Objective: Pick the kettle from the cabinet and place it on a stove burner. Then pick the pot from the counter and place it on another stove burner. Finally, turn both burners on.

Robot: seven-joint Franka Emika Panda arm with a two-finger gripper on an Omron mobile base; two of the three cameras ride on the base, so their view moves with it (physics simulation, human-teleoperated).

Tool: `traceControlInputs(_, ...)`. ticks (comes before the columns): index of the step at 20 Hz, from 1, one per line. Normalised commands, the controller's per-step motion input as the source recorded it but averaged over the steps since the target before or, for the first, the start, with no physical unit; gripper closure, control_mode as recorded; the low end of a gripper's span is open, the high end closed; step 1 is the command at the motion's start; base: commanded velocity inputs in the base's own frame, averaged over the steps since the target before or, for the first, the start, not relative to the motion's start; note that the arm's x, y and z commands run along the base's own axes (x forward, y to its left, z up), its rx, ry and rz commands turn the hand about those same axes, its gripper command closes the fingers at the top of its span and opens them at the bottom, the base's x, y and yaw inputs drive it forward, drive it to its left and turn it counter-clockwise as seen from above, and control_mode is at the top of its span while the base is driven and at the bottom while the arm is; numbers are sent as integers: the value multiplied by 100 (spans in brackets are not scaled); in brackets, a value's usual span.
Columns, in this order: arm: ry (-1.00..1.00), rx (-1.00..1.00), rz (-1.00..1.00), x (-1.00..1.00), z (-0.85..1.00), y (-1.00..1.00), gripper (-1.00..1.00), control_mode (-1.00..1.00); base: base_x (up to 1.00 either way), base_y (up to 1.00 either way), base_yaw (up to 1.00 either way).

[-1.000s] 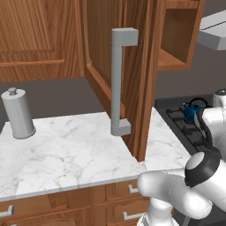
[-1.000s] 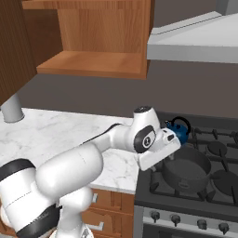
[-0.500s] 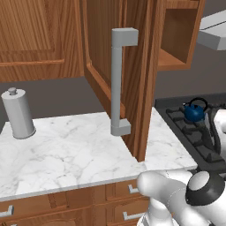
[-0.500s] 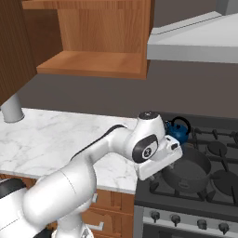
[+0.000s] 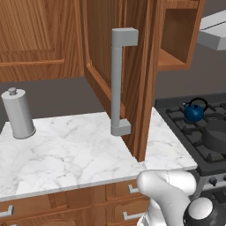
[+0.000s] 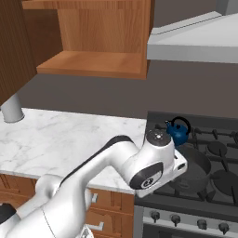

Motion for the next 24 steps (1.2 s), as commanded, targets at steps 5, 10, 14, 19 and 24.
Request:
traceControlInputs(5,-16,6,0,-42,2,-2,-100,-100,0,0,0)
traceControlInputs(10,-11,8,0,-16,-8,-1,-100,-100,0,0,0)
traceControlInputs(14,-20,6,0,-13,-23,1,-100,-100,0,0,0)
traceControlInputs(19,-25,5,-1,-18,-20,0,-100,-100,0,0,0)
traceControlInputs(24,-13,8,-3,-5,-27,6,-100,-100,0,0,0)
